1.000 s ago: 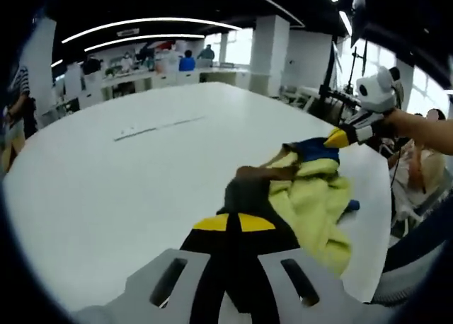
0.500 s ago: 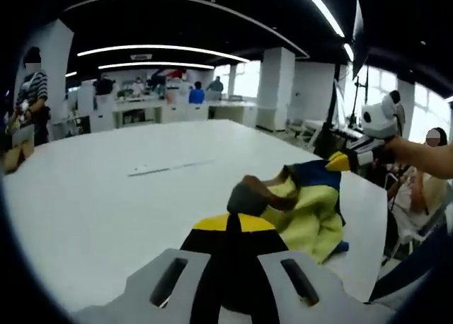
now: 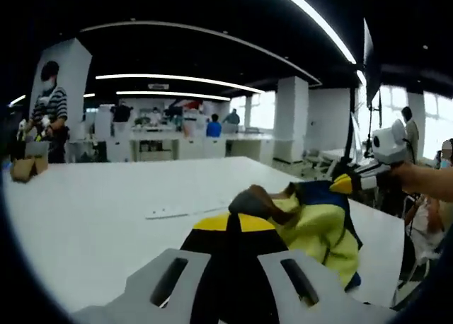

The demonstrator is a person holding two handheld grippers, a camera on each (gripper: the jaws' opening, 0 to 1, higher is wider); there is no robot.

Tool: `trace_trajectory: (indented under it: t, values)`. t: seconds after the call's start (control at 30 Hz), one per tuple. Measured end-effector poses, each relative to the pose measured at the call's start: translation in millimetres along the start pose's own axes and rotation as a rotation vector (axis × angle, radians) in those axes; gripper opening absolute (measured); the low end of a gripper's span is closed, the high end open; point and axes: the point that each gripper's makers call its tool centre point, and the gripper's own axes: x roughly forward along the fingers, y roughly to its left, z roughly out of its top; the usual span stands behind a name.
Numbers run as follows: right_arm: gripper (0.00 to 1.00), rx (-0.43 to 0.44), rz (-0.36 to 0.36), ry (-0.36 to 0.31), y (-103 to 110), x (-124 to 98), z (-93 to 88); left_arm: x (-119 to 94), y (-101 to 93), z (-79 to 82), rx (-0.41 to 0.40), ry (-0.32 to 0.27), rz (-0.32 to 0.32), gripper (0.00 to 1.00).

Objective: Fold the garment on the visible template until the final outline fits inside the template.

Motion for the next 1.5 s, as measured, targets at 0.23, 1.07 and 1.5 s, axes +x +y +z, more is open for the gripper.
trace_trajectory:
  t: [0.23, 1.07, 1.5]
  values:
    - [0.0, -0.006, -0.093, -0.02, -24.3, 35.2, 7.5, 33.0, 20.8, -2.5, 0.049, 0.005, 0.086, 0.0]
    - [0.0, 0.081, -0.164, 0.176, -84.0, 142.5, -72.7, 120.7, 75.2, -94.0, 0.139, 0.22, 0.173, 0.0]
    - [0.0, 0.111, -0.122, 0.249, -80.2, 152.5, -96.3, 127.8, 89.8, -119.1, 0.207, 0.289, 0.171, 0.07]
